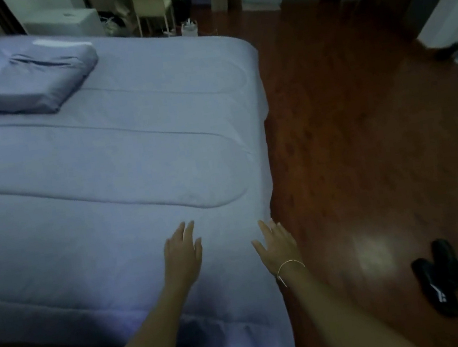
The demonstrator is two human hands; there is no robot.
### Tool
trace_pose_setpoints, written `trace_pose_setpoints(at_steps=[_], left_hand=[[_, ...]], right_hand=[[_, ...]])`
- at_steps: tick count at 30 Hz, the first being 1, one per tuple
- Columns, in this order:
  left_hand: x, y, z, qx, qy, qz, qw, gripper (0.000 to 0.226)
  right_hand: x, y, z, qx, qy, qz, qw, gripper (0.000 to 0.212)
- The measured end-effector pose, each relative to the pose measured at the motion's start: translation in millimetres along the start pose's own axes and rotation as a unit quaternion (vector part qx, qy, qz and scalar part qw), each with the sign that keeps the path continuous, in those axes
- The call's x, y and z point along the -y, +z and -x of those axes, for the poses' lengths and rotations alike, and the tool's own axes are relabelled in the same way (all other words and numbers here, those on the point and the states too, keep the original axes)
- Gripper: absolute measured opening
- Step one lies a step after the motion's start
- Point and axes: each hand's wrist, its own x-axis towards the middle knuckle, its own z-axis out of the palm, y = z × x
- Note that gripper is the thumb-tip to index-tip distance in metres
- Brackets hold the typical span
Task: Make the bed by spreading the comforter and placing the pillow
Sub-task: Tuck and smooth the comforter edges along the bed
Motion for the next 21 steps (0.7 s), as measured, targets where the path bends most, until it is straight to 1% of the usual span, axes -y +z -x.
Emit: trace_pose_setpoints(at_steps=[2,4,7,9,15,21], left_hand=[[-33,5,12,-0.011,0.003,0.008,1.0,0.048],[-61,12,22,0.0,0.006,0.007,1.0,0.052],[-91,22,31,0.011,0.014,-0.009,1.0,0.048],[-109,30,29,0.015,0.024,-0.015,0.999,0.045],[-163,57,3,0.026,0.052,-0.022,0.998,0.046],[-192,67,-48,0.016,0.025,-0.023,0.999,0.047]], right_hand=[[-26,-13,7,0.007,-0.003,-0.003,1.0,0.062],[-47,-27,15,0.008,-0.006,-0.009,1.0,0.062],[-69,-44,20,-0.004,-0.011,-0.021,1.0,0.062],[-83,-56,23,0.0,-0.004,-0.03,1.0,0.063],[-127,-82,17,-0.022,0.019,-0.033,0.999,0.067],[-158,-112,-24,-0.022,0.007,-0.027,0.999,0.068]])
